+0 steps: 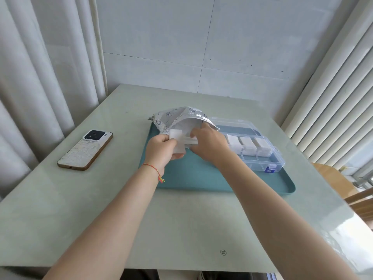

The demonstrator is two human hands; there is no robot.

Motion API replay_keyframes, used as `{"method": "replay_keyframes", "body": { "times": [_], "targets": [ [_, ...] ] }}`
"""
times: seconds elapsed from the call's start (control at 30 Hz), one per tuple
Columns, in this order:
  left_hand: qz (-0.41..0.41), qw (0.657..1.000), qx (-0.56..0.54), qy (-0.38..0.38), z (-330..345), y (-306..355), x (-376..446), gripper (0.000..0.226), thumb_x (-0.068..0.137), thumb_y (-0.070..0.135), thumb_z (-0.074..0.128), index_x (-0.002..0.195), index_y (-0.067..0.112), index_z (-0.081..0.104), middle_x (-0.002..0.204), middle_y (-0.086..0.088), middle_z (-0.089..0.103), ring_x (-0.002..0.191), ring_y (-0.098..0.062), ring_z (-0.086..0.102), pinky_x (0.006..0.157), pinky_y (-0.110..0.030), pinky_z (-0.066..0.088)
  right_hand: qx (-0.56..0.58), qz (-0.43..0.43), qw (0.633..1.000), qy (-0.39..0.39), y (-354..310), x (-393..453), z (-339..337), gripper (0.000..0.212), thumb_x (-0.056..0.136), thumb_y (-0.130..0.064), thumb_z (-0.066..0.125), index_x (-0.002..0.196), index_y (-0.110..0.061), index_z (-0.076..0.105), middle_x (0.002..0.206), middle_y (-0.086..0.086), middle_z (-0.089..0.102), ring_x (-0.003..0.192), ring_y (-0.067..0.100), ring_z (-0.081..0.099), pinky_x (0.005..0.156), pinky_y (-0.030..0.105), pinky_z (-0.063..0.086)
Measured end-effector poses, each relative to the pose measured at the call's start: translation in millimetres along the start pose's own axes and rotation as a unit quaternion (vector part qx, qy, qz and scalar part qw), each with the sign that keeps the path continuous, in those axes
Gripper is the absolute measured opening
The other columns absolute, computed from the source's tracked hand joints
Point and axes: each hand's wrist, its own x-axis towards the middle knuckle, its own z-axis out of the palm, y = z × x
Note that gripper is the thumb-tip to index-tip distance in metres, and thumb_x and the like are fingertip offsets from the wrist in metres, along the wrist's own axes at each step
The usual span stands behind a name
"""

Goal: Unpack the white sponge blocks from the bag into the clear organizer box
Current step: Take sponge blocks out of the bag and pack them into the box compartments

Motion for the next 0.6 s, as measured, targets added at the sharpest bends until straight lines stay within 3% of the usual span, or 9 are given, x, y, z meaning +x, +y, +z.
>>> {"method": "replay_keyframes", "body": {
  "times": [0.13, 0.23, 0.33, 0.4, 0.53, 0.6],
  "targets": [
    [-0.010, 1.000, -0.022, -0.002, -2, 1, 0, 0.023, 0.088, -0.003, 0.049, 0.079, 0.007, 0.067, 0.093, -0.018, 0.067, 0.094, -0.046, 0.068, 0.058, -0.032, 0.060, -0.067, -0.020, 0.997, 0.045, -5, 7, 4, 0.018, 0.092, -0.008, 0.051, 0.105, -0.014, 0.062, 0.109, 0.009, 0.050, 0.084, 0.032, 0.055, 0.060, 0.032, 0.033],
    [-0.018, 0.999, -0.044, -0.004, -4, 0, 1, 0.024, 0.089, -0.004, 0.048, 0.082, 0.007, 0.068, 0.096, -0.017, 0.067, 0.087, -0.040, 0.066, 0.057, -0.032, 0.060, -0.037, -0.002, 0.993, 0.115, -5, 4, 3, 0.013, 0.091, -0.007, 0.048, 0.095, -0.009, 0.060, 0.102, 0.007, 0.047, 0.073, 0.034, 0.052, 0.052, 0.030, 0.027],
    [-0.031, 0.997, -0.067, 0.001, -5, 1, 2, 0.020, 0.090, -0.003, 0.050, 0.086, 0.003, 0.069, 0.100, -0.022, 0.068, 0.087, -0.040, 0.065, 0.054, -0.030, 0.058, 0.100, 0.055, 0.980, 0.162, 1, -7, -3, 0.017, 0.094, -0.015, 0.050, 0.092, -0.009, 0.066, 0.102, 0.005, 0.048, 0.072, 0.031, 0.053, 0.055, 0.030, 0.034],
    [-0.033, 0.997, -0.071, -0.006, -5, 2, 2, 0.018, 0.090, -0.003, 0.051, 0.096, -0.004, 0.068, 0.107, -0.029, 0.068, 0.083, -0.037, 0.065, 0.055, -0.028, 0.057, 0.225, 0.093, 0.955, 0.167, 5, -16, -12, 0.015, 0.091, -0.016, 0.056, 0.090, -0.010, 0.069, 0.095, 0.006, 0.058, 0.072, 0.023, 0.054, 0.057, 0.029, 0.036],
    [-0.039, 0.996, -0.077, -0.019, -3, 5, -2, 0.015, 0.091, -0.003, 0.049, 0.094, -0.005, 0.064, 0.106, -0.029, 0.069, 0.080, -0.038, 0.069, 0.059, -0.030, 0.059, 0.414, 0.171, 0.889, 0.092, 14, -31, -28, 0.012, 0.086, -0.014, 0.061, 0.086, -0.006, 0.070, 0.057, 0.001, 0.055, 0.038, 0.006, 0.044, 0.043, 0.016, 0.033],
    [-0.045, 0.996, -0.080, -0.024, -2, 6, -4, 0.011, 0.091, -0.003, 0.048, 0.090, -0.003, 0.059, 0.107, -0.030, 0.068, 0.084, -0.042, 0.069, 0.060, -0.031, 0.060, 0.464, 0.199, 0.860, 0.073, 20, -33, -31, 0.014, 0.084, -0.012, 0.062, 0.089, -0.001, 0.069, 0.055, 0.004, 0.053, 0.038, 0.010, 0.044, 0.044, 0.020, 0.034]
  ]
}}
